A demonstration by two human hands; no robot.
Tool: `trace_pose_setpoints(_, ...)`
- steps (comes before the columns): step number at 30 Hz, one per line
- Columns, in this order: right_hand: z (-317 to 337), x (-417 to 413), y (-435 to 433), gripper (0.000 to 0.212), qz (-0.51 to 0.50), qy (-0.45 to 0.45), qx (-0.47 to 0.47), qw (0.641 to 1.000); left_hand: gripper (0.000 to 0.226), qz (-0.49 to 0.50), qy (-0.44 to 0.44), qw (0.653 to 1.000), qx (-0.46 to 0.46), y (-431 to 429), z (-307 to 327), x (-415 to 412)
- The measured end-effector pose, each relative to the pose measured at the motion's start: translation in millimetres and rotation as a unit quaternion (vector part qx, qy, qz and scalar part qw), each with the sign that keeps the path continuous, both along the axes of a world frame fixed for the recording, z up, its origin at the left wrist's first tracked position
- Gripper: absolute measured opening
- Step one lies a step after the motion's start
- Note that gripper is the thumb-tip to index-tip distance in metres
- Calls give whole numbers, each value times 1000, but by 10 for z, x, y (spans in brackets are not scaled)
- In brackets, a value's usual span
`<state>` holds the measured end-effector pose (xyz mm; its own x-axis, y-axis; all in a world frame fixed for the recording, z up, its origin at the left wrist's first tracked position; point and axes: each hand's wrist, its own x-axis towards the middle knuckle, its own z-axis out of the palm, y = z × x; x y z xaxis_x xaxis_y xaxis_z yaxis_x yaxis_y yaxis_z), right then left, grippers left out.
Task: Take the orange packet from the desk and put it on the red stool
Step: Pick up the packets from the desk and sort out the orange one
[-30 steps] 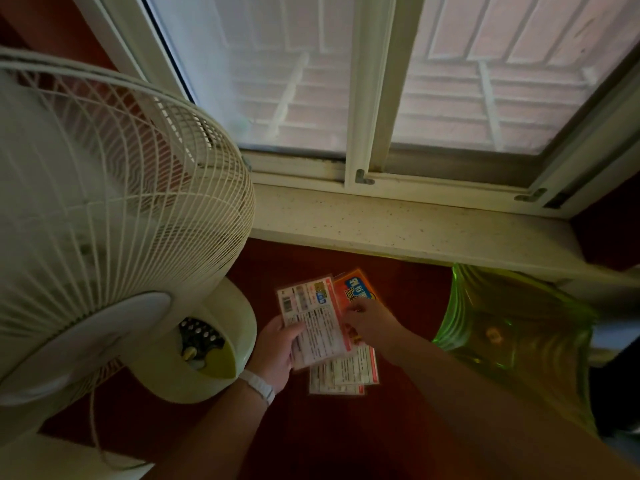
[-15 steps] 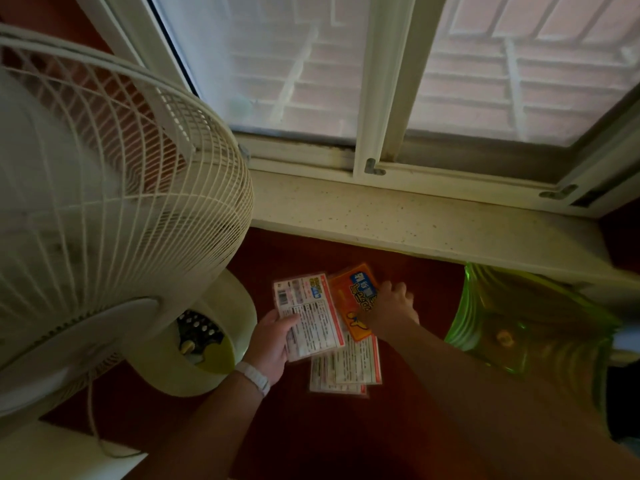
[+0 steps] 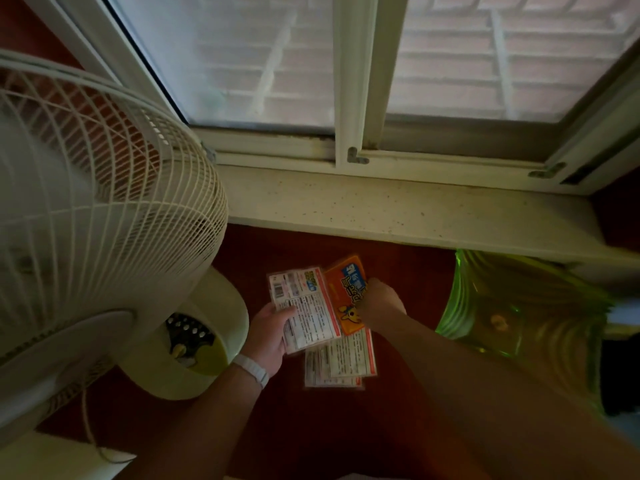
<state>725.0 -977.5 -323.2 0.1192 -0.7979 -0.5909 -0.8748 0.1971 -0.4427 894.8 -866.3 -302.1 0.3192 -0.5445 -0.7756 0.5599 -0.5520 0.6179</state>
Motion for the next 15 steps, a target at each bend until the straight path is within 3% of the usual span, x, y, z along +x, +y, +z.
trace_pose_setpoints(4,178,-117,107,6,-49,-105,-17,993,31,-6,16,1000,0,69,51,5)
trace_pose_setpoints(15,937,-102,581,9,-147,-314,-102,932,23,43,-9,998,-37,305,291,-70)
